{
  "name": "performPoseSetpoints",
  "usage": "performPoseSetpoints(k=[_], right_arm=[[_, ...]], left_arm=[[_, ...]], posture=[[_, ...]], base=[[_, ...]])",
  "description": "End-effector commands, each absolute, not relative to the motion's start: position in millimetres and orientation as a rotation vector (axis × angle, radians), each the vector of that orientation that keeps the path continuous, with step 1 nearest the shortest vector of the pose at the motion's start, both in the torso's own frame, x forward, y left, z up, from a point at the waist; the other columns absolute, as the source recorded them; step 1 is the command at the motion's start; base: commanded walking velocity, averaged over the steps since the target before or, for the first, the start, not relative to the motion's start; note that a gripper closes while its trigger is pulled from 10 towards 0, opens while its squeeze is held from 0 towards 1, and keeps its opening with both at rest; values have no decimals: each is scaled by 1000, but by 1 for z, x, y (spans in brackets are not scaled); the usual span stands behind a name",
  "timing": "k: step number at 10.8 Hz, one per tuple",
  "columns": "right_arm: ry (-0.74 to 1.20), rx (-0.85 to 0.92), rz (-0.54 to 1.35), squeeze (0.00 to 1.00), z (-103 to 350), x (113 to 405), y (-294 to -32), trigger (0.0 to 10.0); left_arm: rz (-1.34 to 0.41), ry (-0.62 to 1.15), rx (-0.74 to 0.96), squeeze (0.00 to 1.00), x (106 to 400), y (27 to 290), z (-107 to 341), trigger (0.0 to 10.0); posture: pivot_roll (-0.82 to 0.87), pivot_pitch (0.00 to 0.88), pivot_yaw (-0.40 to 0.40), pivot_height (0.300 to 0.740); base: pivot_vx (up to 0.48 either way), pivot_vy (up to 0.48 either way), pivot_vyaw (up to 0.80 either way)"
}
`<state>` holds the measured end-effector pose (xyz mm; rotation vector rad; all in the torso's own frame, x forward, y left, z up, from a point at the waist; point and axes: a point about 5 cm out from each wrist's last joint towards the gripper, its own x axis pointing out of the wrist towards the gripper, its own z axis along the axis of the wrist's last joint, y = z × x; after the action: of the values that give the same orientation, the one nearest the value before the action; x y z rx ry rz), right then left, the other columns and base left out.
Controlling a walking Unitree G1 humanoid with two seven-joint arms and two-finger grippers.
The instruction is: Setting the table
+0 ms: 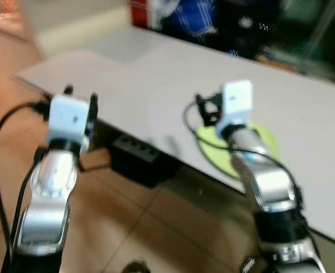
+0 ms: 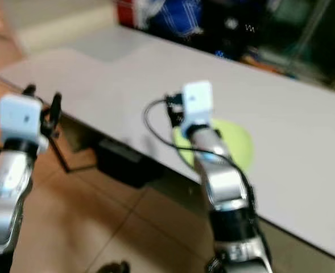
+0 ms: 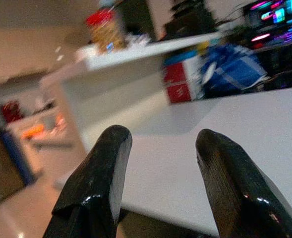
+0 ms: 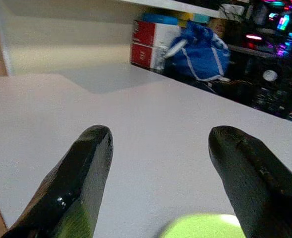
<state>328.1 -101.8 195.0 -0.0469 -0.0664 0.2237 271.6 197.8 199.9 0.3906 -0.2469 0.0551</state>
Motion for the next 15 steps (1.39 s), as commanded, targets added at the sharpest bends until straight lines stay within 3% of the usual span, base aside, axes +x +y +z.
performPoseSetpoints(k=[1,8,10,15], right_arm=[[-74,-40,258,0,196,329,-99,10000],[51,-87,267,0,161,335,-109,10000],[24,-134,280,0,165,333,-101,10000],[10,-144,290,0,167,330,-100,10000]], left_arm=[[72,-206,380,0,270,203,190,10000],[-4,-205,374,0,268,172,169,10000],[-24,-181,352,0,268,173,164,10000],[-17,-192,364,0,273,175,165,10000]], posture=[[77,0,-72,740],[52,0,-80,740],[12,0,-23,740],[13,0,-25,740]], base=[[0,0,800],[71,0,800],[302,0,697],[332,0,0]])
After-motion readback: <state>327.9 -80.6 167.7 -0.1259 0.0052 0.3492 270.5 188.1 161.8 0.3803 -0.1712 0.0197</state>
